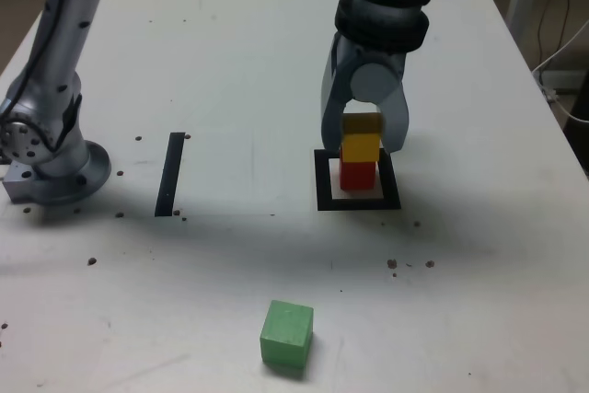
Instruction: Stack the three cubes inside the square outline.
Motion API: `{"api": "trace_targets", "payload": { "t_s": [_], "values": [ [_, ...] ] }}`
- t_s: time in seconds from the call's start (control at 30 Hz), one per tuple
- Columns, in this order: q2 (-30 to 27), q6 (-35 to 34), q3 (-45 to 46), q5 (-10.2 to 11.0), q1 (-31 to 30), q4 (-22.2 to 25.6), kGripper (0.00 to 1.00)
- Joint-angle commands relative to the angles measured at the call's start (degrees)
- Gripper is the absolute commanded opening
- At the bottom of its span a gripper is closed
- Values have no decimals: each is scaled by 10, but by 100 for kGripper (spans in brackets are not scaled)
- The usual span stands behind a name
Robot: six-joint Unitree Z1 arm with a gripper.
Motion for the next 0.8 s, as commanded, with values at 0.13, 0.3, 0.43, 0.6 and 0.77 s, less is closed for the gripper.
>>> {"api": "trace_targets", "payload": {
  "t_s": [0.13, 0.3, 0.43, 0.6, 0.77],
  "values": [
    [8, 4, -2, -1, 7, 0, 23],
    [9, 5, -2, -1, 8, 0, 23],
    [10, 6, 0, -1, 8, 0, 24],
    [11, 6, 4, -1, 8, -1, 35],
    [11, 7, 10, -1, 10, -2, 83]
  ]
}}
